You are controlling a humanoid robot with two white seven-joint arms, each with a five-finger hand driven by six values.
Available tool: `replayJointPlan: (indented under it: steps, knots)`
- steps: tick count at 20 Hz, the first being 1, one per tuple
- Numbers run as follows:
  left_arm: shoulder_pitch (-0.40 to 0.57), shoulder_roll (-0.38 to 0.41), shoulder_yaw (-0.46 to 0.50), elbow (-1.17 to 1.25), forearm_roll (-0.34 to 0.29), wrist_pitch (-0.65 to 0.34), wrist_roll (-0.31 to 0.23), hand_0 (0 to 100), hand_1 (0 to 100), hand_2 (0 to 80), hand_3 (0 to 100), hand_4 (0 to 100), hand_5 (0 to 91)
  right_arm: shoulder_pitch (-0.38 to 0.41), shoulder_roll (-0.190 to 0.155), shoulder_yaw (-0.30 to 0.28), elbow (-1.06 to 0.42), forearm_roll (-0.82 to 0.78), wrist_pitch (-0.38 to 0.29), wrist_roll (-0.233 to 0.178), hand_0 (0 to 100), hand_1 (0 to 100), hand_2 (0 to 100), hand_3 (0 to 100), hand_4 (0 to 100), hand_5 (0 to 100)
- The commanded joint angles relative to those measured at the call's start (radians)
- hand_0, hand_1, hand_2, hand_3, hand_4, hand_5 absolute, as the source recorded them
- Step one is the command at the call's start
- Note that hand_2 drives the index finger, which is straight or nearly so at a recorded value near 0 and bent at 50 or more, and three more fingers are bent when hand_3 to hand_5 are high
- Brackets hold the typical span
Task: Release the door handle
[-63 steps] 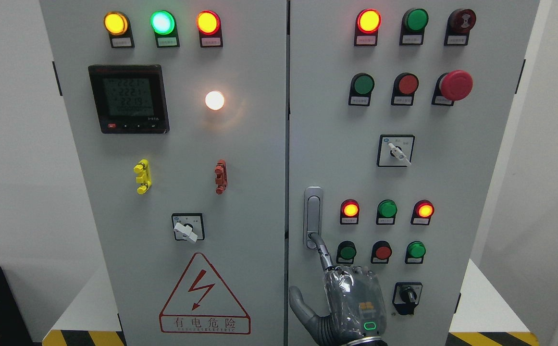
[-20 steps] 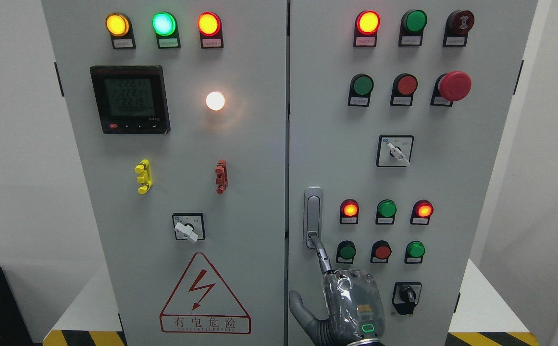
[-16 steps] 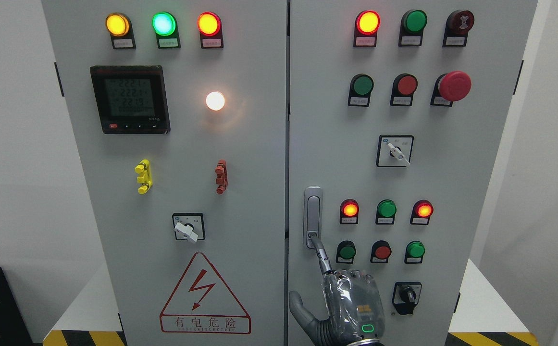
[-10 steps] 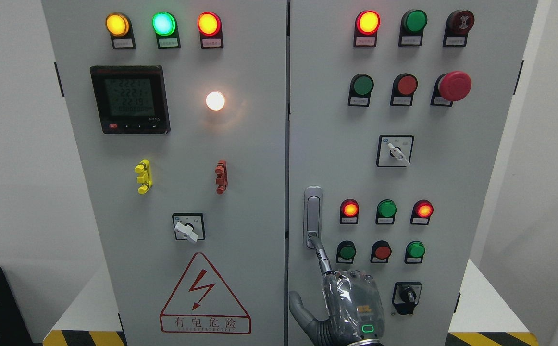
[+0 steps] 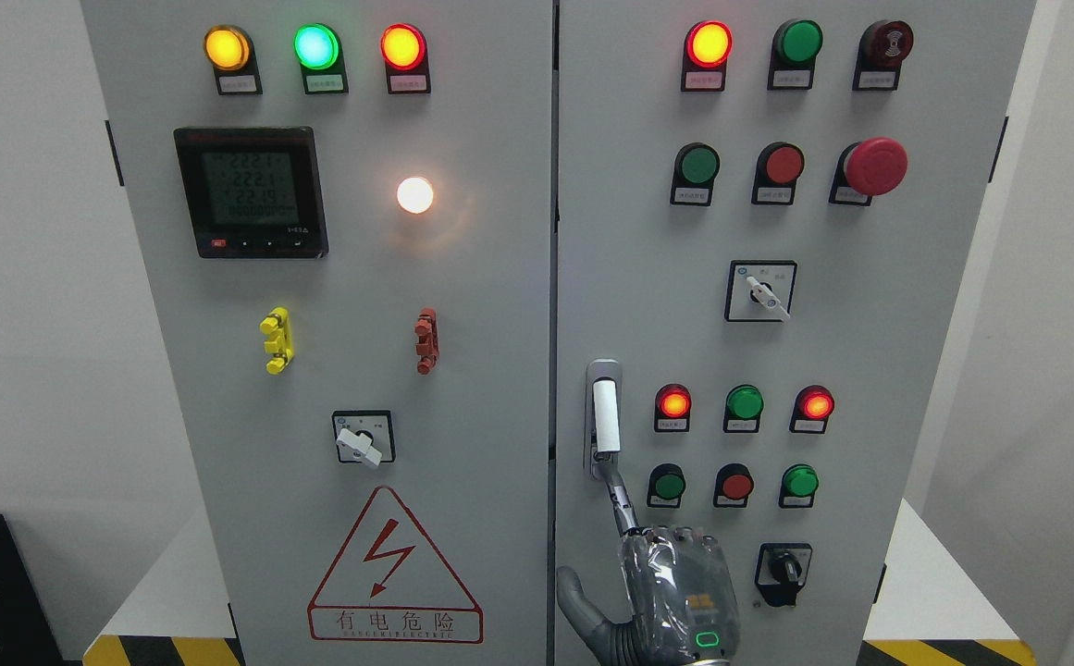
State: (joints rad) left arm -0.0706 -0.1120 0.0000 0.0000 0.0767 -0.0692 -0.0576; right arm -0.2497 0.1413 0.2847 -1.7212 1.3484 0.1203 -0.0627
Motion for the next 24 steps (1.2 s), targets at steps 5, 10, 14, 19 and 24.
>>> replayJointPlan:
  steps: [5,10,14,19,24]
  knots:
    - [0.0,0.0,-0.02,-0.017,0.0,0.0,-0.001,0,0,2.6,8,1,0.0,0.003,0.0,-0.002,0.017,0.0,0.002,0.0,35,33,1,100,100,100]
    - [0.0,0.0,-0.02,-0.015,0.0,0.0,-0.002,0,0,2.6,8,1,0.0,0.003,-0.002,-0.001,0.012,-0.002,0.001,-0.003,35,33,1,100,100,100]
    - [0.0,0.0,-0.02,-0.017,0.0,0.0,-0.001,0,0,2.5,8,1,0.0,-0.002,-0.002,0.001,0.011,-0.003,-0.002,-0.006,35,33,1,100,100,100]
    - [0.0,0.0,-0.02,-0.015,0.0,0.0,-0.001,0,0,2.5,9,1,0.0,-0.005,-0.003,0.004,-0.014,-0.003,-0.008,-0.034,35,32,2,100,100,99]
    - [0.0,0.0,-0.02,-0.015,0.0,0.0,-0.001,0,0,2.6,9,1,0.0,0.001,-0.002,0.004,-0.043,-0.003,-0.01,-0.037,35,31,5,100,100,99]
